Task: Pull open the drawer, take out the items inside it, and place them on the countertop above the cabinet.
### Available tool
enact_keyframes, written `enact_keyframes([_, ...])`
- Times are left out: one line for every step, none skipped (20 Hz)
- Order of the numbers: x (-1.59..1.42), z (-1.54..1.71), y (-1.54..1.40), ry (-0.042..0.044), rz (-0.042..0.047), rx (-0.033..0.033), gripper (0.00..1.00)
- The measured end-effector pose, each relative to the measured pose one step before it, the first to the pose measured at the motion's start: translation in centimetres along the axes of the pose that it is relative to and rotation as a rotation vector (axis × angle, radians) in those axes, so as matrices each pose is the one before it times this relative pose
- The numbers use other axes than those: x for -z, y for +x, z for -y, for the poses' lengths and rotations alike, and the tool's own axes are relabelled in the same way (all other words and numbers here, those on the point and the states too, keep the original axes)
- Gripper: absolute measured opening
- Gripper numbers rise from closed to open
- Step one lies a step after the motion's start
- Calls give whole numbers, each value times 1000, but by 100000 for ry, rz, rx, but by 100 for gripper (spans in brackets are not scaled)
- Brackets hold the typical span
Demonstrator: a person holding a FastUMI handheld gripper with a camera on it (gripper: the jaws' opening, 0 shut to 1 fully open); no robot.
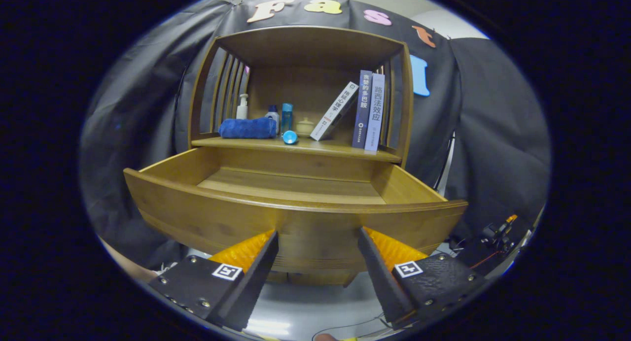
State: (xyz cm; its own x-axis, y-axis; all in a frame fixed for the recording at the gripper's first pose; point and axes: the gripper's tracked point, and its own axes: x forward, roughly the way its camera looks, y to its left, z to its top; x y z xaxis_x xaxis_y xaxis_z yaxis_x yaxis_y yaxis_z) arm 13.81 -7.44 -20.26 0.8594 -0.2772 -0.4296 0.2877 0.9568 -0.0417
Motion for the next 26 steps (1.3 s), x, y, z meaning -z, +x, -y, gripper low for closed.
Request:
enact_keyframes([-37, 22, 134, 464, 35, 5, 97])
enact_keyframes([-45, 18, 184, 256, -125, -79, 97])
enact_keyframes([-136, 12, 138, -57, 119, -38, 97])
enact_keyframes([-169, 20, 245, -205, 164, -194, 97])
enact_keyframes([-82, 14, 406, 81, -86, -151, 97])
enact_keyframes([-169, 10, 405, 357, -112, -142, 97])
enact_keyframes([-80, -50, 373, 186, -157, -398, 97])
enact_keyframes([-117, -44, 463, -116, -321, -338, 97])
enact_keyframes([-273, -77, 231, -50, 433, -27, 97])
enact_keyframes([-217, -42, 510, -462, 325, 135, 97])
enact_keyframes([-412, -53, 489, -71, 866, 34, 97])
enact_keyframes([-644, -106, 419, 14, 1932, -289, 97])
enact_keyframes([-183, -267, 911, -441, -467, -17, 97])
enact_keyframes([-382, 7, 482, 363, 464, -136, 97])
enact_keyframes([39, -253, 1012, 537, -860, -99, 97])
enact_keyframes([-141, -139, 332, 822, 67, 411, 97])
enact_keyframes([-58, -47, 1142, 620, -654, 334, 97])
enact_keyframes([-37, -85, 533, 875, -436, 597, 97])
enact_keyframes([-217, -120, 636, 798, -138, 523, 97])
enact_keyframes([-40, -129, 668, 98, -423, 441, 96])
enact_keyframes([-280, -62, 545, -540, 411, 475, 96])
enact_keyframes([-186, -58, 342, -1359, 424, 497, 96])
enact_keyframes([-186, -80, 313, -2148, 1096, 452, 96])
enact_keyframes([-130, -33, 265, -2019, 1440, 446, 96])
enact_keyframes([-28, 12, 229, -1399, 1190, 287, 96])
enact_keyframes([-106, -109, 190, -907, 1060, -7, 96])
